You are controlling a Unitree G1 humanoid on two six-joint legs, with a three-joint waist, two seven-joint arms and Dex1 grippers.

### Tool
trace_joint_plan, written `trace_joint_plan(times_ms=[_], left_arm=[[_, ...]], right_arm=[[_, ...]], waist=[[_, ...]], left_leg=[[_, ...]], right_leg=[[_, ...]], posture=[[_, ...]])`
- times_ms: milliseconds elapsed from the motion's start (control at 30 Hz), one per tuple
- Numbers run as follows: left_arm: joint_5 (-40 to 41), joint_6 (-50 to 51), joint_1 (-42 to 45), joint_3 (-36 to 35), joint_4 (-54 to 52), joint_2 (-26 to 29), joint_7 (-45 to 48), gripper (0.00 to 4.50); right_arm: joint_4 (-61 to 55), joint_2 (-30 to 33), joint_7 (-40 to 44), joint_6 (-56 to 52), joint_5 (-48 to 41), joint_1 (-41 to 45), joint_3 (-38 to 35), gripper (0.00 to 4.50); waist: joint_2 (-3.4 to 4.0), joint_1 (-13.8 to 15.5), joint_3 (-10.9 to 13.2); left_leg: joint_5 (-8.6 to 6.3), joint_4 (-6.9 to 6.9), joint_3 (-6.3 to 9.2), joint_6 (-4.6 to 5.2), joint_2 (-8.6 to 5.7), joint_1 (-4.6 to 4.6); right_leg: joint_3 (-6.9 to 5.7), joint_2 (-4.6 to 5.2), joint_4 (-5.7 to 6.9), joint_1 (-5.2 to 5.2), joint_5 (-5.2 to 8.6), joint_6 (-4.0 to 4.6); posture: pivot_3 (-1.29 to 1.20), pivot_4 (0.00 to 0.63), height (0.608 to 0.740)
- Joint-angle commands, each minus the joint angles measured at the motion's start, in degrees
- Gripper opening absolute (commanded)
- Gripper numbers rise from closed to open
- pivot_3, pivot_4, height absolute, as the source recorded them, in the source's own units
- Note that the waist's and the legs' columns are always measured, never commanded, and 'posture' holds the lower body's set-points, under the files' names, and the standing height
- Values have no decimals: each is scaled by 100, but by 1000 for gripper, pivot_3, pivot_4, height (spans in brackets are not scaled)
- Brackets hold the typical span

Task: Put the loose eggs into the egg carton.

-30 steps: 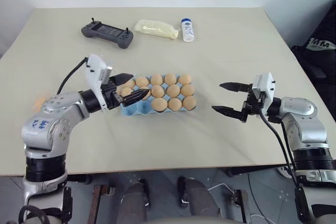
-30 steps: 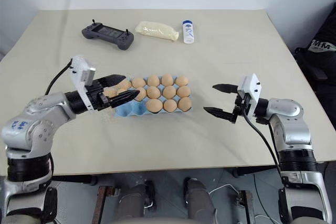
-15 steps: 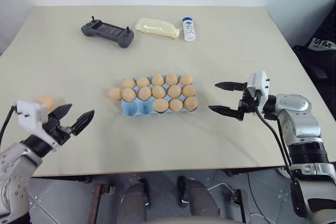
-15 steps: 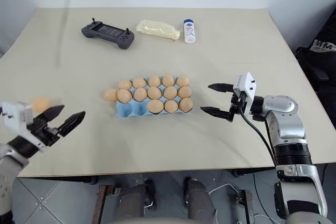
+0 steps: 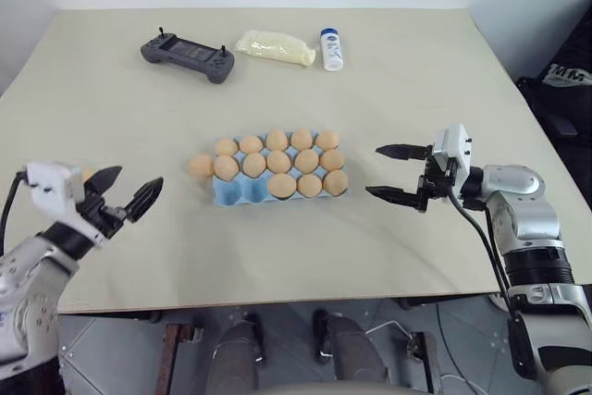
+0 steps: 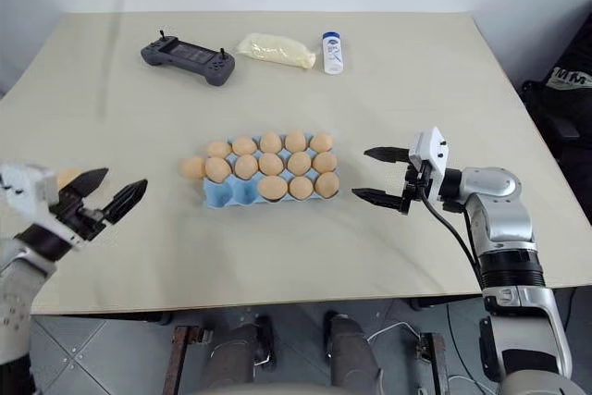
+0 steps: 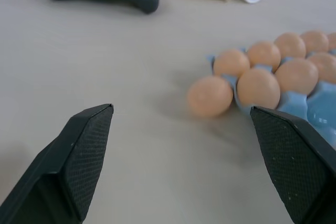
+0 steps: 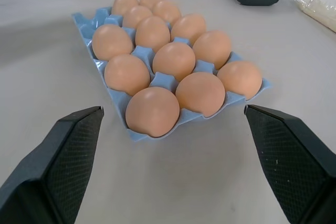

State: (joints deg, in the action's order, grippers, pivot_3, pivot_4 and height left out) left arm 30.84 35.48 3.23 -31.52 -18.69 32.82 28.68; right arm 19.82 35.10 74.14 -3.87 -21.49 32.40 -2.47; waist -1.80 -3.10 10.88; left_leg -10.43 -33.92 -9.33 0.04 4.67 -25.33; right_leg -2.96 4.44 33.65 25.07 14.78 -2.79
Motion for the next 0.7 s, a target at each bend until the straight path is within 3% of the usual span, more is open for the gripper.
trace_joint_plan(times_ms=[33,300,700], left_arm=[[-275,-176,663,469,437,128,-135,4458],[-807,-418,1796,1429,1843,232,119,4458],[-1459,-934,2826,2131,3513,247,427,4458]], right_arm=[[-173,23,-11,46,-51,11,-72,4500],[-397,74,-139,-3,-79,-201,-154,4500],[-637,117,-344,-86,-118,-405,-221,4500]], waist=[[0,1,0],[-1,-2,0],[-1,8,0]], left_leg=[[0,-2,-3,0,0,1],[0,-9,-39,2,3,8],[-2,-45,-35,-5,8,12]], right_leg=[[1,0,1,0,-2,-4],[-7,1,63,37,-44,-77],[-15,4,113,44,-37,-64]], posture=[[0,150,740],[0,150,740],[0,150,740]])
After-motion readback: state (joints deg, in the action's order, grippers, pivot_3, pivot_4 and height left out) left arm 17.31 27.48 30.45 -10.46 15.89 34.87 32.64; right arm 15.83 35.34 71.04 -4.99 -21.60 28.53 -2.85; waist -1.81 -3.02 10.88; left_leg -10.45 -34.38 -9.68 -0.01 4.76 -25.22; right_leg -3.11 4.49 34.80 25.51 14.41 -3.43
